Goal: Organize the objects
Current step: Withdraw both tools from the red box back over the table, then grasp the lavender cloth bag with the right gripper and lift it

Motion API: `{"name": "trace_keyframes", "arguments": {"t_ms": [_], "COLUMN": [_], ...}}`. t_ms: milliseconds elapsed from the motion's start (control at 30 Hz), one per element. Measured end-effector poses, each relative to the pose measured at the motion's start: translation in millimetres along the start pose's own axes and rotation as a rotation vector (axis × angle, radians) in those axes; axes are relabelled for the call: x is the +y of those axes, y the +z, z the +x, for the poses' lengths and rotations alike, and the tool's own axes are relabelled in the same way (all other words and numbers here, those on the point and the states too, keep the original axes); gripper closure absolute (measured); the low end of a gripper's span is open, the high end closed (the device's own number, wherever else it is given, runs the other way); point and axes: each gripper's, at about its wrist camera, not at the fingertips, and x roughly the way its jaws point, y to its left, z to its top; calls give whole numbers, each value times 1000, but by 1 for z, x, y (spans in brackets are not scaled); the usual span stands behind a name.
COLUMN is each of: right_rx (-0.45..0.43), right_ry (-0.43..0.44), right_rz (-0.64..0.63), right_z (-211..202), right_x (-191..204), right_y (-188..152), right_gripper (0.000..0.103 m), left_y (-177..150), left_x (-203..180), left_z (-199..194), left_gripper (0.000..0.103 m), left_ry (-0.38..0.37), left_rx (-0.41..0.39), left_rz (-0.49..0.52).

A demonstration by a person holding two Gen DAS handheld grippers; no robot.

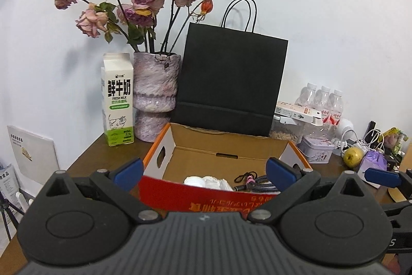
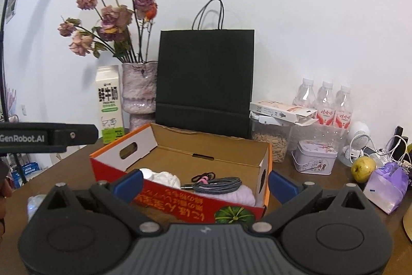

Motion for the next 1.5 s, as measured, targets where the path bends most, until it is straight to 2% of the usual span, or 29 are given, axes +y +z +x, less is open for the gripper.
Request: {"name": "trace_keyframes", "arguments": {"t_ms": [167, 467, 867, 1133, 1333, 1500], "right_rx": [-20, -2, 63, 142, 215, 290], "right_ry": [8, 14, 8, 36, 84, 112], "right_rz": [5, 8, -3, 2, 10, 49], "right_z": [-24, -55, -76, -77, -75, -63], "right_x": [7, 18, 28, 33, 42, 48], "right_y": [-15, -48, -94, -117, -129, -132], "right_gripper": [0, 0, 0, 0, 0, 0], "left_y": [-12, -41, -76, -98, -109, -118], "left_x": [7, 21, 43, 65, 70, 76], "left_z": [-22, -51, -74, -75, -81, -79], "left_gripper": [0, 0, 0, 0, 0, 0], "left_ry": [-7, -7, 12, 28, 9, -12], "left_rx": [-13, 10, 62, 124, 134, 157], "left_rz": [4, 20, 50, 68, 125, 113]}}
